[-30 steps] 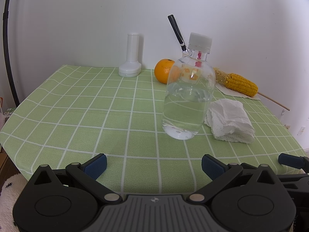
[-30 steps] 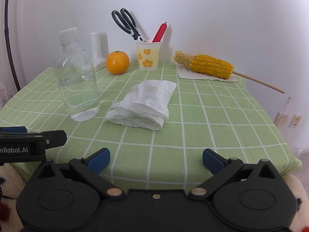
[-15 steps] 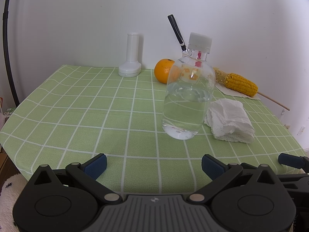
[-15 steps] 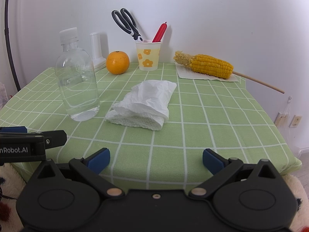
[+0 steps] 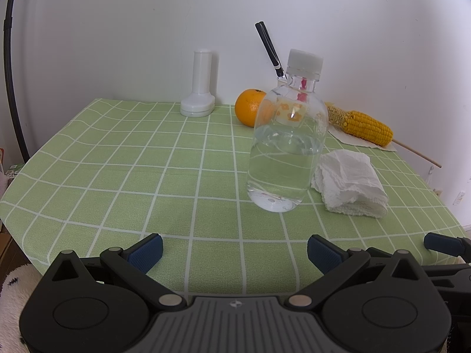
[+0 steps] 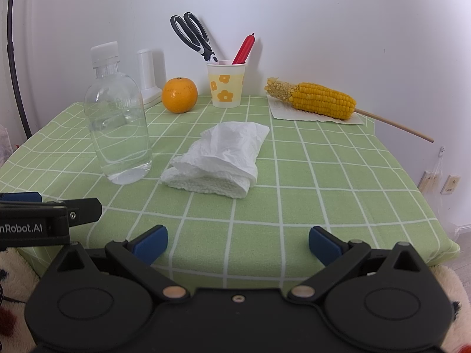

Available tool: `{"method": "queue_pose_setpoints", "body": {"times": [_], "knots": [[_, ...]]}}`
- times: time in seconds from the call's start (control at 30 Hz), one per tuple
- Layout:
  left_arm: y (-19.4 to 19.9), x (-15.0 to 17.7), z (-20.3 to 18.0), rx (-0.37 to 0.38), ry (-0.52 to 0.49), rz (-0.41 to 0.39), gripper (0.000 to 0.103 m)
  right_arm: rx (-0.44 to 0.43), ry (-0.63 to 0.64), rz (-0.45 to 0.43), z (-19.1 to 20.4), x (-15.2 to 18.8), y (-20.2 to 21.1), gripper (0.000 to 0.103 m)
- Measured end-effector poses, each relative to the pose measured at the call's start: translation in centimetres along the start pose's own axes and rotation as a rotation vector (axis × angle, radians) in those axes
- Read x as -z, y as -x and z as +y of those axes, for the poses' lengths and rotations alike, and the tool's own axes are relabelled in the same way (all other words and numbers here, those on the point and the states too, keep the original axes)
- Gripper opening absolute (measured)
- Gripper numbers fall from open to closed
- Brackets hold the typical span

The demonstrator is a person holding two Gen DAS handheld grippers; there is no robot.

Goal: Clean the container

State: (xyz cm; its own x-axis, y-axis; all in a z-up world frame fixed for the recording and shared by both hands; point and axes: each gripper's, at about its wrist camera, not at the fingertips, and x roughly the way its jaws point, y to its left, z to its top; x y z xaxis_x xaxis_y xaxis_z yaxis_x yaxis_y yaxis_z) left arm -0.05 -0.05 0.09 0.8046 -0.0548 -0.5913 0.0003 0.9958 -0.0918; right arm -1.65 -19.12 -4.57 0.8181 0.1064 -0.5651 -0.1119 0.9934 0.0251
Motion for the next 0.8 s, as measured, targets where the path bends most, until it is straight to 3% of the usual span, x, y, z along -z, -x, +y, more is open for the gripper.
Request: {"method": "queue_pose_setpoints", "body": {"times": [0.43,0.63,0.8], "knots": [[0.3,0.0,0.0,0.021,0.007,-0.007,0.103,-0.005,-0.003,0.007,-0.1,-0.1,0.0,0.103],[1.8,-1.4,-0.6,0.072,-0.035,-0.101,0.103,-0.015,-0.042,0.047,-0.5,-1.1,0.0,0.102],[3.2,-3.8,-0.7,0.124,-0.012,-0.178,0.103,-0.055,-0.137,0.019,-2.0,-2.8,0.5,0.101]]}}
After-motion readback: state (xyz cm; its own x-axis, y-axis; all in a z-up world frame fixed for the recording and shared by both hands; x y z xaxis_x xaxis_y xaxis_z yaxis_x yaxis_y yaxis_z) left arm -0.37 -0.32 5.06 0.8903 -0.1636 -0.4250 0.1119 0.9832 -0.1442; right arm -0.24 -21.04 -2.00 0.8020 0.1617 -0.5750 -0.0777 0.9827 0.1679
